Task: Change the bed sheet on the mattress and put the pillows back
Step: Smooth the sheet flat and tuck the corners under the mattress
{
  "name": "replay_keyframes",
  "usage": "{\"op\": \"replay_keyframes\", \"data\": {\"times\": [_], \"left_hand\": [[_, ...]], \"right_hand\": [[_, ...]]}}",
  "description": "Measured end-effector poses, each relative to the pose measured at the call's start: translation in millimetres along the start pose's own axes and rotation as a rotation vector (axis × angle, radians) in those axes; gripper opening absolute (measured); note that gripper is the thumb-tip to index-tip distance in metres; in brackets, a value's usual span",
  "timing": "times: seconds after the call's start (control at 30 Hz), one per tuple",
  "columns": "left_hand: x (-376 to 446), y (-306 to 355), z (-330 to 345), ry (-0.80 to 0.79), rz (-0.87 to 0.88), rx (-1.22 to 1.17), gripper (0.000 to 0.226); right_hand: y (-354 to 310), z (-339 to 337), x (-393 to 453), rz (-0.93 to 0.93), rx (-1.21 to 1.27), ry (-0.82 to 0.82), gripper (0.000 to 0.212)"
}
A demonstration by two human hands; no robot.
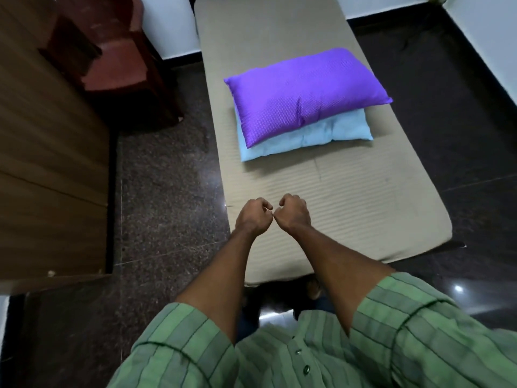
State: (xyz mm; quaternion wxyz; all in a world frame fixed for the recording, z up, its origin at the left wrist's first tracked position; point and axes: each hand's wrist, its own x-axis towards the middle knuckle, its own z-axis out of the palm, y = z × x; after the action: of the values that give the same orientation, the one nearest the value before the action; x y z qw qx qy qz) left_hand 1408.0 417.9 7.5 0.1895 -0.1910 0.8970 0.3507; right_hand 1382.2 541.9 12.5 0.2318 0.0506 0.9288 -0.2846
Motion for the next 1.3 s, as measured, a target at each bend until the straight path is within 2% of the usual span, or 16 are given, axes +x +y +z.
{"op": "replay_keyframes", "data": {"times": [0.37, 0.6, 0.67, 0.83, 1.0, 1.13, 1.3], "left_hand": [[116.8, -74.6, -130.1, -0.176, 0.325, 0.093, 0.023], [183.6, -79.5, -228.9, -0.190, 0.415, 0.122, 0.017], [203.0, -68.2, -245.7, -0.180, 0.457, 0.124, 0.018], [254.0, -49.4, -273.2, -0.229, 0.529, 0.211, 0.025], [299.1, -31.8, -285.7, -0.252, 0.586, 0.263, 0.023], [367.3, 4.1, -287.6, -0.326, 0.615, 0.290, 0.015], [436.9, 68.8, -286.5, -0.388, 0.667, 0.288, 0.018]], "right_hand": [[-157.7, 73.3, 41.8, 0.270, 0.158, 0.234, 0.030], [-264.0, 70.1, 81.2, 0.333, 0.309, 0.354, 0.035], [-276.7, 65.7, 98.7, 0.348, 0.328, 0.373, 0.037], [-300.0, 60.0, 154.5, 0.406, 0.346, 0.445, 0.022], [-305.9, 52.9, 205.2, 0.440, 0.349, 0.494, 0.018], [-306.6, 31.9, 270.5, 0.511, 0.393, 0.520, 0.022], [-308.3, -14.2, 346.1, 0.611, 0.492, 0.514, 0.038]]}}
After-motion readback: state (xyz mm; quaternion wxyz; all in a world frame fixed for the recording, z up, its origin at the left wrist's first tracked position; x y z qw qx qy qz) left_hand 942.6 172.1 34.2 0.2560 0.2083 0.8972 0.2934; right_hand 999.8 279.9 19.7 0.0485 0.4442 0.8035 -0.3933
